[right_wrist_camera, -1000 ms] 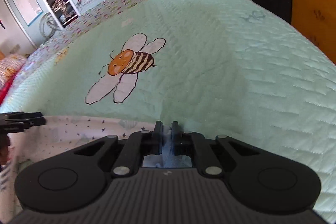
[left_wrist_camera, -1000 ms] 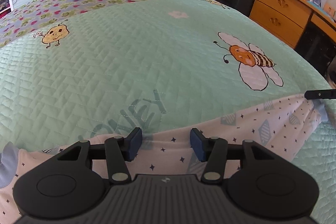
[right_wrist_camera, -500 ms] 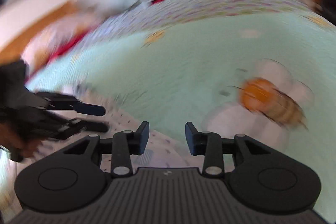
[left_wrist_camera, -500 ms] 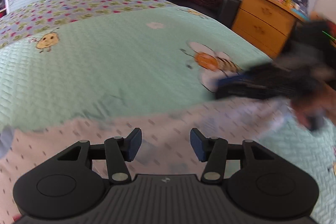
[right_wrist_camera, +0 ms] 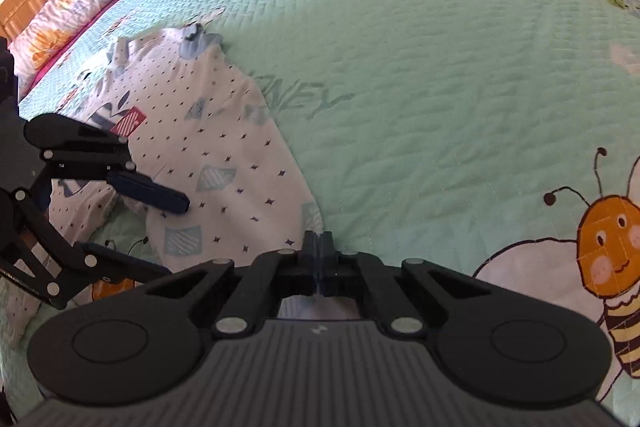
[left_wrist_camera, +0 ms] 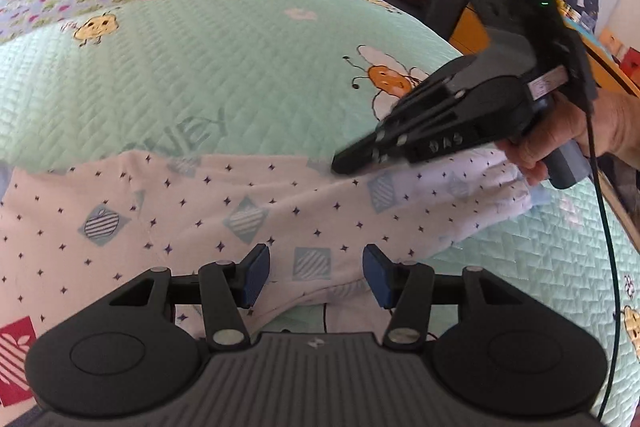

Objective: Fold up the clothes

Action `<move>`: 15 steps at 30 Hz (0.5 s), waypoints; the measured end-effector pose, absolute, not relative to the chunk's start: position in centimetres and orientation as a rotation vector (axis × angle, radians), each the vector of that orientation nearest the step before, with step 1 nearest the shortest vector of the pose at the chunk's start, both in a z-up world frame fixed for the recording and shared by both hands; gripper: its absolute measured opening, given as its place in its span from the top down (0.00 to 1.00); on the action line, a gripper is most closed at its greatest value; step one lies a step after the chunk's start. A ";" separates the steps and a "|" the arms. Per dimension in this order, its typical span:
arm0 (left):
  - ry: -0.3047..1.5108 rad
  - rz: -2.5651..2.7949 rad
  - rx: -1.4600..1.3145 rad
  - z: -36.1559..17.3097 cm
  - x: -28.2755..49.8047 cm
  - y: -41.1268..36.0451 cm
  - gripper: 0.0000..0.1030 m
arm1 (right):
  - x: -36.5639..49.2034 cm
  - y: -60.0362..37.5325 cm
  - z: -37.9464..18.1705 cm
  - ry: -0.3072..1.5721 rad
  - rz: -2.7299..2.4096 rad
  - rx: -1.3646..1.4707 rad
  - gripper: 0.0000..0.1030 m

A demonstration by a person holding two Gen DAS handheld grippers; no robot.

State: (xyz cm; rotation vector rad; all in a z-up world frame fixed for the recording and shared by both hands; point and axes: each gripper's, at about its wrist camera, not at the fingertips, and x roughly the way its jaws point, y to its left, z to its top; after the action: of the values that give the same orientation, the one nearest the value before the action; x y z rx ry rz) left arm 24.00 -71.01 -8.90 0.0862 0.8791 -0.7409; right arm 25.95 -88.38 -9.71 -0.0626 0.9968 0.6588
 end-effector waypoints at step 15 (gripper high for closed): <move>0.927 -0.742 -0.136 -8.4 26.5 -68.0 0.46 | 21.3 -93.7 -9.4 0.786 0.308 0.299 0.80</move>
State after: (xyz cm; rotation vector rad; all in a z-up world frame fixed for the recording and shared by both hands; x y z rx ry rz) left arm 26.47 -67.97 -8.37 -0.1363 0.9273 -0.7421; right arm 21.27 -93.73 -9.42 0.2985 0.7859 0.3078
